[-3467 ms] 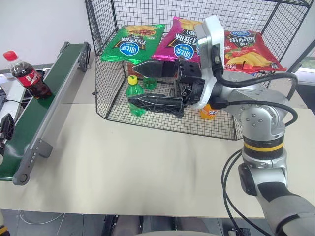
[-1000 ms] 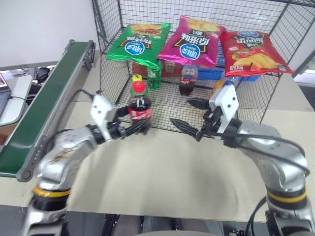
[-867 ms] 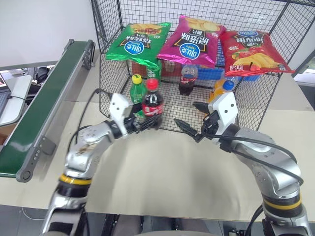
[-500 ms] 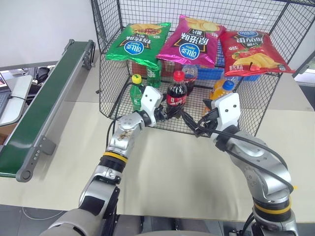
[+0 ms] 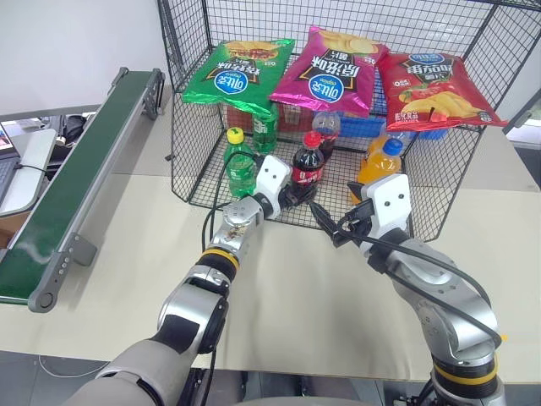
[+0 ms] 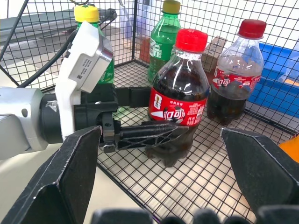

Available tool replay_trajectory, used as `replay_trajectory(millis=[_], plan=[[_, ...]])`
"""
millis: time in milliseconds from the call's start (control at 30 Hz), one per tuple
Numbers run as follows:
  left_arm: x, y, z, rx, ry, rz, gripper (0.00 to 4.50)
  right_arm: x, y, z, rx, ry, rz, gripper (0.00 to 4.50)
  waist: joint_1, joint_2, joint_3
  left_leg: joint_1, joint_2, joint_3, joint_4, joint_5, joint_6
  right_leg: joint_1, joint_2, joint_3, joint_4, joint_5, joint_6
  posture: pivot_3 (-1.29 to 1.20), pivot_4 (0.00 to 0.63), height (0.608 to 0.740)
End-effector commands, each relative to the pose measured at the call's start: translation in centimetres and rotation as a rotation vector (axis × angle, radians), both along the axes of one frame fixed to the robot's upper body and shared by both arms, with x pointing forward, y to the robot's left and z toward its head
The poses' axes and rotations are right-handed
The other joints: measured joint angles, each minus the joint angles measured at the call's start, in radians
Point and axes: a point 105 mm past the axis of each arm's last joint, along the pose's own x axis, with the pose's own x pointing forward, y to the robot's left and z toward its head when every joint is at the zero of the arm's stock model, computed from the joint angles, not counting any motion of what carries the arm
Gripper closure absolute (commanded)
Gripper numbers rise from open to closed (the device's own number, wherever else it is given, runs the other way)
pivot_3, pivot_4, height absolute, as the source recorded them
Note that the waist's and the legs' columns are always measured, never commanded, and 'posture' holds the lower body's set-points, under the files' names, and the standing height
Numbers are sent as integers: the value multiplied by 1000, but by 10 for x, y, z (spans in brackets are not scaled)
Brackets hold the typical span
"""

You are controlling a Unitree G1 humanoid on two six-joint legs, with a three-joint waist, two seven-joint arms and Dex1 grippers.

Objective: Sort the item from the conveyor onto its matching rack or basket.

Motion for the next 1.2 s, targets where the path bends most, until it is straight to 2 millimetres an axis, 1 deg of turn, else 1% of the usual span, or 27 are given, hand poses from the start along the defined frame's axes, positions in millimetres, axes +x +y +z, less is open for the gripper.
replay_trajectory(millis=[33, 167, 233, 400, 467, 533, 667, 767, 800, 833, 900, 967, 1000, 1100, 1200], plan=[[0, -2, 20, -25, -72, -22, 86, -2, 4, 12, 4, -48, 22, 0, 0, 0, 0, 0, 0, 0, 0, 0, 0, 0, 0, 0, 0, 0, 0, 0, 150, 740], [-4, 3, 16, -5, -78, -44, 86, 0, 5, 11, 1, -47, 32, 0, -1, 0, 0, 1, 0, 0, 0, 0, 0, 1, 0, 0, 0, 0, 0, 0, 150, 740], [-6, 8, 14, 3, -80, -55, 86, 2, 5, 11, 1, -47, 37, 0, -4, 0, 0, 1, 0, 0, 0, 0, 0, 1, 0, 0, 0, 0, 0, 0, 150, 740], [-17, 27, 19, 45, -91, -71, 86, 5, 2, 11, -7, -42, 51, 0, -2, 1, -1, 1, 1, -1, 0, 0, 0, 1, 1, 0, 2, 0, 0, 0, 150, 740], [-26, 35, 25, 62, -87, -96, 86, 6, -1, 11, -17, -40, 57, 0, -4, 1, -1, 1, 1, -1, 0, 0, 0, 1, 1, 0, 2, 0, 0, 0, 150, 740], [-37, 44, 35, 103, -115, -109, 86, 7, -4, 12, -19, -37, 64, 0, -2, 1, -1, 1, 2, -1, 1, 0, 0, 1, 1, 1, 3, 0, 0, 0, 150, 740], [-60, 63, 65, 117, -124, -168, 86, 4, -16, 17, -37, -43, 85, 0, 0, 1, -1, 1, 3, -2, 3, 0, 0, 1, 1, 1, 4, 0, 0, 0, 150, 740], [-72, 80, 82, 125, -114, -181, 86, -2, -26, 25, -33, -51, 107, 0, -1, 1, -1, 1, 4, -3, 5, 0, 0, 2, 1, 1, 4, 0, 0, 0, 150, 740], [-74, 93, 87, 145, -102, -165, 86, -5, -30, 28, -35, -59, 119, 0, -3, 1, -1, 1, 4, -3, 5, 0, 0, 2, 1, 1, 4, 0, 0, 0, 150, 740], [-76, 101, 90, 159, -92, -153, 86, -6, -33, 30, -38, -63, 127, 0, -5, 1, -1, 2, 4, -3, 5, 0, 0, 3, 1, 1, 4, 0, 0, 0, 150, 740], [-83, 130, 94, 226, -57, -114, 86, -10, -39, 37, -38, -75, 152, 0, -13, 2, -1, 2, 4, -3, 5, 0, 0, 3, 1, 1, 4, 0, 0, 0, 150, 740], [-91, 150, 95, 264, -27, -77, 86, -12, -42, 39, -40, -77, 171, 0, -22, 2, -1, 3, 5, -3, 5, 0, 0, 3, 2, 1, 5, 0, 0, 0, 150, 740], [-93, 157, 95, 266, -14, -58, 86, -12, -43, 39, -47, -75, 174, 0, -25, 2, -1, 3, 5, -3, 5, 0, 0, 3, 2, 1, 6, 0, 0, 0, 150, 740], [-98, 167, 98, 243, 2, -16, 86, -11, -44, 37, -67, -72, 177, 0, -23, 2, -1, 3, 5, -3, 5, 0, 0, 3, 1, 1, 6, 0, 1, 0, 150, 740], [-102, 167, 96, 228, 0, 8, 86, -9, -41, 34, -51, -70, 171, 0, -19, 2, -1, 2, 4, -3, 6, 0, 0, 3, 0, 1, 6, -1, 1, 0, 150, 740]])
